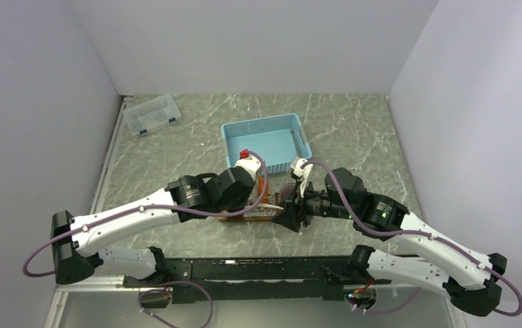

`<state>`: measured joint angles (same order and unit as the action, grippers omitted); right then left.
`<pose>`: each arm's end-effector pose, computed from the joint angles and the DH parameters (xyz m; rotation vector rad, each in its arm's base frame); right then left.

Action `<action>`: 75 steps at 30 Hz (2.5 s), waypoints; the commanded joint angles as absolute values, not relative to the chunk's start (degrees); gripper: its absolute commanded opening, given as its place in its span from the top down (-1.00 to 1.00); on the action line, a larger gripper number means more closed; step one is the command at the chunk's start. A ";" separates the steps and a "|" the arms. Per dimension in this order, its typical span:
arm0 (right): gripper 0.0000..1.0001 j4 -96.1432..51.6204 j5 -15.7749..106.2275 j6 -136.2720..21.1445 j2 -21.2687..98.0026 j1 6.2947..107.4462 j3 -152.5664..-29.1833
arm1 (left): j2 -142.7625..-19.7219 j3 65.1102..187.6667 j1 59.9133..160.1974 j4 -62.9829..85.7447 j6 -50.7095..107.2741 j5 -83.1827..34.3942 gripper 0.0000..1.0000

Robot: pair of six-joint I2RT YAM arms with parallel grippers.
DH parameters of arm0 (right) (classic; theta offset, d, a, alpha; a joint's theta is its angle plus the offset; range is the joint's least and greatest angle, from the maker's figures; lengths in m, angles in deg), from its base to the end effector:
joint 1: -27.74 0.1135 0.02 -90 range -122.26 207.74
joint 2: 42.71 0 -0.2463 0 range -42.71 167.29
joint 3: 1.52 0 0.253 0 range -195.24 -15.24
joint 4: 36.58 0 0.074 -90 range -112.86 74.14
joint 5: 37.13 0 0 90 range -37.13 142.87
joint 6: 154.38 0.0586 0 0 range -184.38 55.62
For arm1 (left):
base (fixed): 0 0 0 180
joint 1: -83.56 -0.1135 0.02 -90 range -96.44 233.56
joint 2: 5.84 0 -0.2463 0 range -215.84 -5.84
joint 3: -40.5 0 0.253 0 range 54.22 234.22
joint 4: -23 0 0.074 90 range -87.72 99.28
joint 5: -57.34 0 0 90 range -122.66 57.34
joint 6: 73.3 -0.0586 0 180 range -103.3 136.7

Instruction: Prepare toiletry sets of a toothbrush and toothpaste on the tray

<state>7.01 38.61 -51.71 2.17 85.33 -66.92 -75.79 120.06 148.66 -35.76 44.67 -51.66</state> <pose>0.0965 0.1789 0.3247 -0.9655 1.8796 1.0165 0.1308 -0.2366 0.2892 0.6211 2.3181 -0.3717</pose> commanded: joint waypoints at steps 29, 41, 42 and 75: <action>-0.26 12.04 56.41 -49.52 5.05 85.28 -74.37 | -67.99 126.06 149.17 -39.68 39.87 -60.13 -0.74; -0.65 15.89 68.63 -47.85 8.54 81.90 -78.21 | -64.53 127.68 147.79 -42.50 37.40 -65.81 -0.99; -0.65 15.98 67.67 -48.35 8.98 80.51 -78.43 | -64.35 127.44 146.88 -42.81 37.22 -65.69 -0.99; -1.00 1.41 64.63 -44.60 11.88 45.95 -63.58 | -55.43 109.44 105.22 -28.18 28.18 -49.25 -0.99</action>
